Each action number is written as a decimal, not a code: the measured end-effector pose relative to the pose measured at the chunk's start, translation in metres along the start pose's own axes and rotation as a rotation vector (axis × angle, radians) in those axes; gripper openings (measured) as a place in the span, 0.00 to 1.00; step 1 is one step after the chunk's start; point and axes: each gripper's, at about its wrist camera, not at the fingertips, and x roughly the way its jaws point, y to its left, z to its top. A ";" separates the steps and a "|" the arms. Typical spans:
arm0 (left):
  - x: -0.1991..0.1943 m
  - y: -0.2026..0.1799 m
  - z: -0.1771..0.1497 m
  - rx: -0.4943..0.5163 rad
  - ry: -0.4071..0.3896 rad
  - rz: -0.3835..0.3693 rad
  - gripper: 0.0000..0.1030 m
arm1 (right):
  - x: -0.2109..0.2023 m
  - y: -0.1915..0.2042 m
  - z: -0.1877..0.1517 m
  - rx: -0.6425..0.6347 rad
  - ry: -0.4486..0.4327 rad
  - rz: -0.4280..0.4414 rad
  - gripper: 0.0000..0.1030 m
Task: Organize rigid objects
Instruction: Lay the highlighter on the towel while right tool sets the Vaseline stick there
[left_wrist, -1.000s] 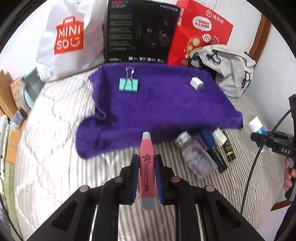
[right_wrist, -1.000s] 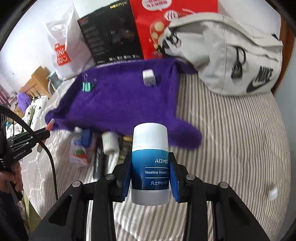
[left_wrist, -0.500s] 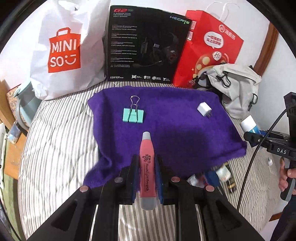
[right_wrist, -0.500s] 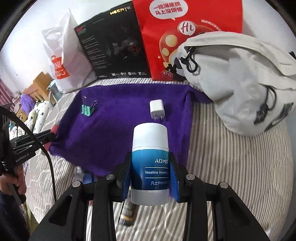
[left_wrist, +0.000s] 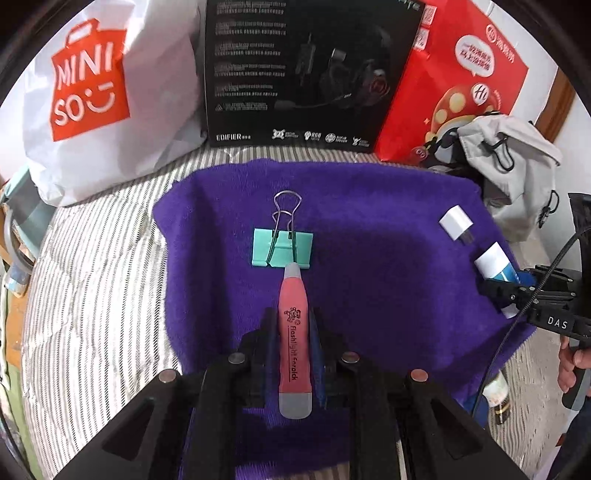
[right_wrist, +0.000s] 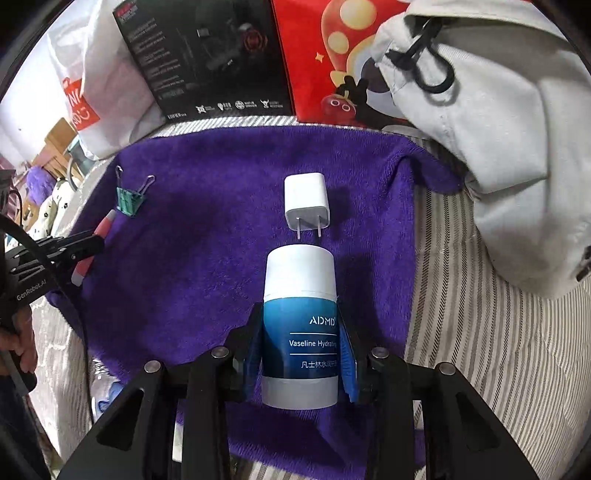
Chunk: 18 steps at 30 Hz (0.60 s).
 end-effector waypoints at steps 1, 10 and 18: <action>0.003 0.000 0.001 0.001 0.005 0.002 0.16 | 0.000 0.001 0.001 -0.006 -0.006 -0.004 0.35; 0.021 -0.005 0.002 0.040 0.021 0.032 0.16 | 0.002 0.007 0.003 -0.062 -0.020 -0.031 0.36; 0.019 -0.010 -0.004 0.060 0.006 0.021 0.33 | -0.001 0.011 -0.004 -0.090 -0.026 -0.022 0.42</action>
